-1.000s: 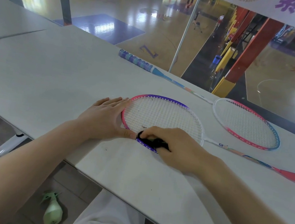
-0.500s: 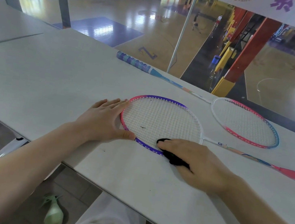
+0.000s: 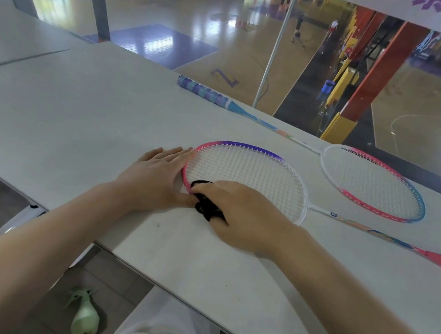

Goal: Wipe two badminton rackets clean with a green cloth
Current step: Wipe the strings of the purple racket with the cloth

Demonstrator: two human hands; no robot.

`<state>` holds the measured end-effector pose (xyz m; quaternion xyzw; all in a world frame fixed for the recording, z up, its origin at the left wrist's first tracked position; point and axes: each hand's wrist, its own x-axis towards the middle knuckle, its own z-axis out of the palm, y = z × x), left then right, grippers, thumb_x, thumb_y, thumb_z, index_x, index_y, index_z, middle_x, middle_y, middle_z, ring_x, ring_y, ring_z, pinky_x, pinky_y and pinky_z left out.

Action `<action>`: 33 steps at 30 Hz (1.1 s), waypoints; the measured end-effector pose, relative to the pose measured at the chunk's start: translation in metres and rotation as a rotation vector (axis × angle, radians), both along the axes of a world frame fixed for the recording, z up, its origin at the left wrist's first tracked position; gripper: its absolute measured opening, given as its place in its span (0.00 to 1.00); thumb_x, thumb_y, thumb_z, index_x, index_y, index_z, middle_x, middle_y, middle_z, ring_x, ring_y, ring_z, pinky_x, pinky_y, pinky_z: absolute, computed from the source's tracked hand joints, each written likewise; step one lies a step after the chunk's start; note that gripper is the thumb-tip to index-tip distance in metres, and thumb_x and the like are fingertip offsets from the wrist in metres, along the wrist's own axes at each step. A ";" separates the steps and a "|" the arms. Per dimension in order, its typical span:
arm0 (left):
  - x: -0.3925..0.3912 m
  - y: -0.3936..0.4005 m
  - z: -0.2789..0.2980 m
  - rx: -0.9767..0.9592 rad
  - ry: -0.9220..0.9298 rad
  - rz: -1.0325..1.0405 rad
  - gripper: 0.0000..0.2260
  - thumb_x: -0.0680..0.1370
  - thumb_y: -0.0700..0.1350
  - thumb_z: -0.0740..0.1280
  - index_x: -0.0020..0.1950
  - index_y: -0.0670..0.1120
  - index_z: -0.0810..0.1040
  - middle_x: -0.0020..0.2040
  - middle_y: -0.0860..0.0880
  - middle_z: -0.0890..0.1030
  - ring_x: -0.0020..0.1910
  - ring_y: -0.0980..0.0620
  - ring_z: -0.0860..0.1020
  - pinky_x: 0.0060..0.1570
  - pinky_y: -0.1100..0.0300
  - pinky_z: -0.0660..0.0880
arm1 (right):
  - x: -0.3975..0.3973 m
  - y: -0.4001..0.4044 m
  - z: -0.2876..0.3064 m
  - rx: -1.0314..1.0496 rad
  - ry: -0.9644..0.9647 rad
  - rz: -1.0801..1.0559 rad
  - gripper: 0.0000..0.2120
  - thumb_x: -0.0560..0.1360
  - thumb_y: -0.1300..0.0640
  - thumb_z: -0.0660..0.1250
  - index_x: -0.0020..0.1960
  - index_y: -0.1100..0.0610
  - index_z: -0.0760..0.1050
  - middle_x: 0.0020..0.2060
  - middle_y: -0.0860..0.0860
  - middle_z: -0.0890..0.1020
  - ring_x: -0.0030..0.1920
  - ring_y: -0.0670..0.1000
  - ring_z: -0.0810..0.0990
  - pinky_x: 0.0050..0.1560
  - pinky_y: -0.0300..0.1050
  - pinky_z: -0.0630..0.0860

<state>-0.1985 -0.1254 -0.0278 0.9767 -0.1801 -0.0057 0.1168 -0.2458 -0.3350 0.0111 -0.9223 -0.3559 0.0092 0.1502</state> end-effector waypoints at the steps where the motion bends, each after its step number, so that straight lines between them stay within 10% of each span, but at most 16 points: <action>1: -0.001 0.000 0.001 0.003 0.008 0.002 0.57 0.59 0.84 0.49 0.80 0.53 0.46 0.80 0.56 0.51 0.78 0.59 0.48 0.77 0.57 0.44 | -0.002 -0.008 0.000 -0.001 0.006 -0.016 0.11 0.77 0.54 0.61 0.58 0.49 0.73 0.46 0.45 0.80 0.45 0.48 0.76 0.46 0.50 0.75; 17: -0.005 0.000 0.007 0.019 0.038 -0.004 0.53 0.63 0.81 0.54 0.80 0.54 0.46 0.80 0.55 0.51 0.79 0.57 0.49 0.76 0.58 0.43 | -0.040 -0.121 0.007 -0.056 0.129 -0.208 0.33 0.73 0.54 0.60 0.77 0.45 0.59 0.67 0.31 0.71 0.66 0.32 0.67 0.62 0.21 0.58; 24: -0.005 0.000 0.007 0.025 0.032 -0.005 0.57 0.58 0.83 0.47 0.80 0.54 0.46 0.80 0.55 0.51 0.79 0.57 0.49 0.76 0.57 0.43 | -0.009 -0.053 0.007 -0.100 0.074 -0.077 0.30 0.77 0.54 0.64 0.77 0.49 0.59 0.72 0.46 0.71 0.69 0.47 0.70 0.66 0.35 0.65; 33: -0.002 0.000 0.003 0.009 0.013 -0.003 0.60 0.56 0.86 0.46 0.80 0.54 0.47 0.80 0.57 0.52 0.78 0.58 0.49 0.77 0.56 0.45 | 0.011 -0.001 0.003 -0.034 0.040 -0.025 0.17 0.74 0.54 0.63 0.63 0.49 0.71 0.52 0.46 0.81 0.49 0.50 0.78 0.49 0.52 0.76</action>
